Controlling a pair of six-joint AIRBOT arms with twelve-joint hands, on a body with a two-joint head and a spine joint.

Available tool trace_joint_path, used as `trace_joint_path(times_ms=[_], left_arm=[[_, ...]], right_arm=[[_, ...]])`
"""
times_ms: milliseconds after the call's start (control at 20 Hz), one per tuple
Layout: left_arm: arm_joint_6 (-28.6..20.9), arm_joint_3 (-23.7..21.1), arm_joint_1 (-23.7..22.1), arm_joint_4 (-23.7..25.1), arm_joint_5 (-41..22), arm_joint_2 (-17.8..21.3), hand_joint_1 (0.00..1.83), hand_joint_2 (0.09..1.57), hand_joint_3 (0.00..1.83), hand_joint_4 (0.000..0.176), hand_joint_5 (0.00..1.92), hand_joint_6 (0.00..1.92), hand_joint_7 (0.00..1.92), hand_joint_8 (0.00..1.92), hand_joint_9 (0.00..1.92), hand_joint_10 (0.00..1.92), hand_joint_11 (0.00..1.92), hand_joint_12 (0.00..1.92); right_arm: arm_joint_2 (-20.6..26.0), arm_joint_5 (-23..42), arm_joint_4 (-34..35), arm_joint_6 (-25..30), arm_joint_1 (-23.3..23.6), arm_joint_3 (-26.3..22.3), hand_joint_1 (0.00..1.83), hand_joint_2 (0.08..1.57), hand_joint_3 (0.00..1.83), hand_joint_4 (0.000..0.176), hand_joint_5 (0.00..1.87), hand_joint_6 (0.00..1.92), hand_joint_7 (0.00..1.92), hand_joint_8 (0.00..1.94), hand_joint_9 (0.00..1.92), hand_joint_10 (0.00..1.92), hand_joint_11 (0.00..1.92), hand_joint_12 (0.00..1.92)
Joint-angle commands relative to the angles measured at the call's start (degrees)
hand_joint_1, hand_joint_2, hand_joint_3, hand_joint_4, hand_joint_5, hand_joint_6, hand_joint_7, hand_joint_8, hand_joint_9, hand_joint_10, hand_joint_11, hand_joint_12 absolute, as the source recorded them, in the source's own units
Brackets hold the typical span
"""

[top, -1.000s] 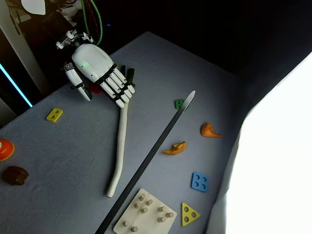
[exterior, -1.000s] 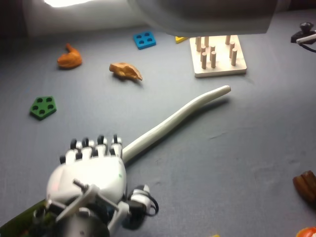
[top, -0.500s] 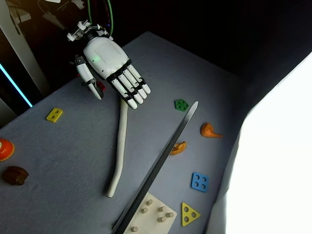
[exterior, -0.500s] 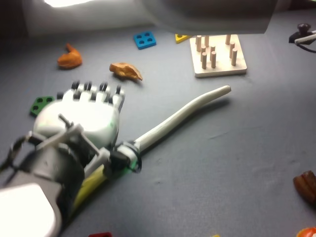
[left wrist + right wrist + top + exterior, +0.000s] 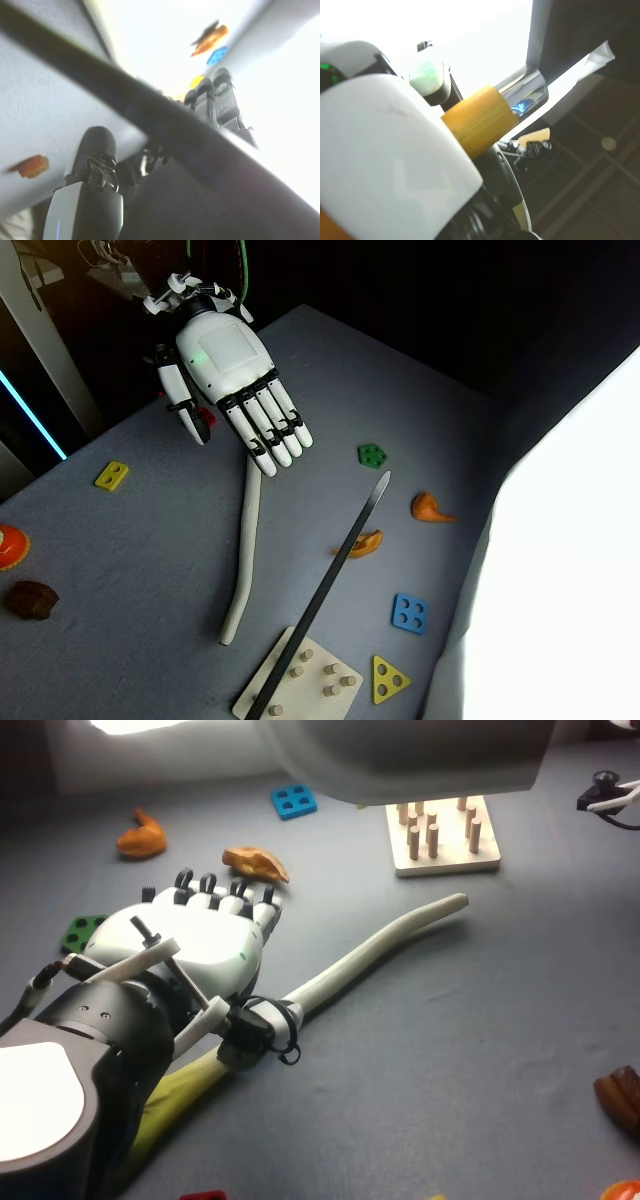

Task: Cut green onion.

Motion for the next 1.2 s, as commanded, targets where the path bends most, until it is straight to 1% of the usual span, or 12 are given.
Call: trace_joint_path(times_ms=[0,150,250,350,400,500,800,850,900,950,1050,1150], left_arm=[[0.10,0.22,-0.76,3.43,1.13,0.48,0.32,1.39,0.00,0.000,0.02,0.01,0.03,0.01,0.01,0.00,0.02,0.01],[0.10,0.40,-1.68,1.93,1.15,0.74,0.37,1.38,0.00,0.000,0.04,0.01,0.04,0.00,0.02,0.00,0.03,0.03],[0.10,0.36,-1.90,1.46,1.15,0.77,0.30,1.40,0.00,0.000,0.02,0.00,0.01,0.00,0.00,0.00,0.00,0.04],[0.10,0.17,-1.93,1.14,1.13,0.79,0.28,1.40,0.00,0.000,0.01,0.00,0.01,0.00,0.00,0.00,0.00,0.07],[0.10,0.02,-2.00,0.93,1.13,0.78,0.32,1.39,0.00,0.000,0.02,0.00,0.02,0.00,0.00,0.00,0.00,0.08],[0.10,-0.10,-2.11,0.79,1.13,0.74,0.34,1.39,0.00,0.000,0.04,0.01,0.03,0.00,0.01,0.00,0.00,0.09],[0.10,0.00,-2.46,0.72,1.16,0.69,0.33,1.39,0.00,0.000,0.04,0.00,0.03,0.00,0.00,0.00,0.00,0.07],[0.10,0.00,-2.52,0.72,1.16,0.69,0.32,1.40,0.00,0.000,0.02,0.00,0.02,0.00,0.00,0.00,0.00,0.04],[0.10,0.01,-2.60,0.73,1.16,0.68,0.27,1.40,0.01,0.000,0.01,0.00,0.00,0.00,0.00,0.00,0.00,0.04],[0.10,-0.02,-2.64,0.74,1.16,0.68,0.29,1.40,0.00,0.000,0.01,0.00,0.00,0.00,0.00,0.00,0.00,0.04],[0.10,-0.11,-2.62,0.74,1.16,0.68,0.32,1.39,0.00,0.000,0.02,0.01,0.03,0.01,0.02,0.01,0.00,0.05],[0.10,-0.17,-2.63,0.74,1.16,0.68,0.43,1.37,0.00,0.000,0.03,0.01,0.06,0.01,0.03,0.01,0.00,0.04]], right_arm=[[-0.02,7.37,2.24,0.69,0.06,1.16,1.57,0.89,0.58,0.176,1.36,1.92,1.55,1.94,1.61,1.92,1.66,1.92],[-1.51,5.44,2.62,0.64,-0.06,3.11,1.58,0.88,0.57,0.176,1.33,1.92,1.54,1.94,1.60,1.92,1.65,1.92],[-1.99,5.69,2.62,0.16,-0.45,3.48,1.58,0.88,0.57,0.176,1.32,1.92,1.56,1.94,1.61,1.92,1.66,1.92],[-3.83,5.70,2.62,0.05,-0.65,6.18,1.58,0.89,0.57,0.176,1.31,1.92,1.56,1.94,1.62,1.92,1.66,1.92],[-5.53,5.03,2.62,0.12,-0.69,9.04,1.59,0.88,0.56,0.176,1.34,1.92,1.56,1.94,1.61,1.92,1.66,1.92],[-6.82,3.80,2.62,0.75,-0.75,11.29,1.59,0.88,0.56,0.176,1.37,1.92,1.56,1.94,1.61,1.92,1.66,1.92],[-6.98,3.75,2.43,1.37,-1.09,11.38,1.56,0.90,0.55,0.176,1.33,1.92,1.54,1.94,1.61,1.92,1.65,1.92],[-7.03,3.75,2.43,1.37,-1.14,11.38,1.56,0.89,0.55,0.176,1.34,1.92,1.54,1.94,1.61,1.92,1.66,1.92],[-7.13,3.75,2.40,1.36,-1.27,11.38,1.55,0.89,0.56,0.176,1.33,1.92,1.56,1.94,1.62,1.92,1.65,1.92],[-7.26,3.75,2.35,1.34,-1.43,11.38,1.56,0.87,0.60,0.176,1.34,1.92,1.57,1.94,1.62,1.92,1.66,1.92],[-7.50,4.04,1.89,1.33,-1.66,11.38,1.54,0.87,0.63,0.176,1.28,1.92,1.56,1.94,1.62,1.92,1.66,1.92],[-7.75,4.35,1.77,1.33,-1.67,11.38,1.55,0.86,0.62,0.176,1.37,1.92,1.54,1.94,1.61,1.92,1.66,1.92]])
